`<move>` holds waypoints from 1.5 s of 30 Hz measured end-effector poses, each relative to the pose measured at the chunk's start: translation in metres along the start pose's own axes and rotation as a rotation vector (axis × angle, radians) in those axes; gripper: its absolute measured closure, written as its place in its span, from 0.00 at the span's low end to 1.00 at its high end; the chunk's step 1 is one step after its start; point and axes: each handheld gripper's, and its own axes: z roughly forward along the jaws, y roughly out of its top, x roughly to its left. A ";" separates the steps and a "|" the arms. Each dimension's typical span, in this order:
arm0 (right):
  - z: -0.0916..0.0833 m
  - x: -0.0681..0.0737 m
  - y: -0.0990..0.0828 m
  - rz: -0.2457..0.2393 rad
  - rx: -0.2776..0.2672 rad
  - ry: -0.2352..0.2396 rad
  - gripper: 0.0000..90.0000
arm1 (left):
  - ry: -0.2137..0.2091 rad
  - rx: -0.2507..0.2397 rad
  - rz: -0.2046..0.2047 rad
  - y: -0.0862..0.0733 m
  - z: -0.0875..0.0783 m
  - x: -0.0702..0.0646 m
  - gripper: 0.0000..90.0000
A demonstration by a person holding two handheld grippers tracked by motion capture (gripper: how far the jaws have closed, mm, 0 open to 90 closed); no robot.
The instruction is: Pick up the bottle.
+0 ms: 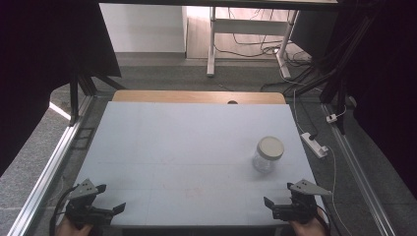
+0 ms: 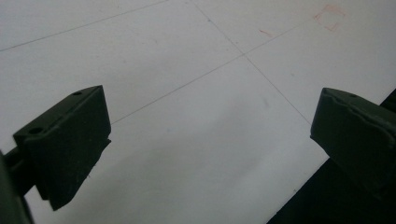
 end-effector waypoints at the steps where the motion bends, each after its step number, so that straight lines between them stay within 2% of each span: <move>1: -0.001 0.000 0.001 -0.004 -0.009 -0.002 0.00 | 0.001 0.000 0.000 0.000 0.000 0.000 0.00; 8: -0.002 0.000 0.005 -0.022 -0.029 0.004 0.00 | 0.001 0.002 -0.002 0.000 0.000 0.000 0.00; 13: -0.002 -0.001 0.008 -0.018 -0.031 0.012 0.00 | 0.000 0.003 -0.004 0.000 0.000 0.000 0.00; 17: 0.000 -0.002 0.011 -0.033 -0.035 0.002 0.00 | -0.001 0.005 -0.004 0.000 0.001 0.000 0.00; 22: 0.007 -0.004 0.019 -0.039 -0.064 -0.006 0.00 | -0.002 0.007 -0.004 0.000 0.001 0.001 0.00; 27: 0.011 -0.004 0.022 -0.050 -0.068 -0.005 0.00 | -0.004 0.008 -0.006 0.000 0.001 0.001 0.00; 31: 0.014 -0.008 0.025 -0.072 -0.064 -0.027 0.00 | -0.002 0.010 -0.005 0.001 0.001 0.000 0.00; 33: 0.015 -0.009 0.026 -0.069 -0.063 -0.027 0.00 | -0.002 0.010 -0.005 0.001 0.001 0.000 0.00; 38: 0.021 -0.016 0.029 -0.021 -0.074 -0.026 0.00 | -0.002 0.010 -0.004 0.001 0.001 0.000 0.00; 42: 0.025 -0.018 0.032 -0.008 -0.075 -0.033 0.00 | -0.001 0.011 -0.003 0.001 0.001 0.000 0.00; 45: 0.029 -0.022 0.034 -0.005 -0.055 -0.049 0.00 | -0.001 0.011 -0.003 0.001 0.001 0.000 0.00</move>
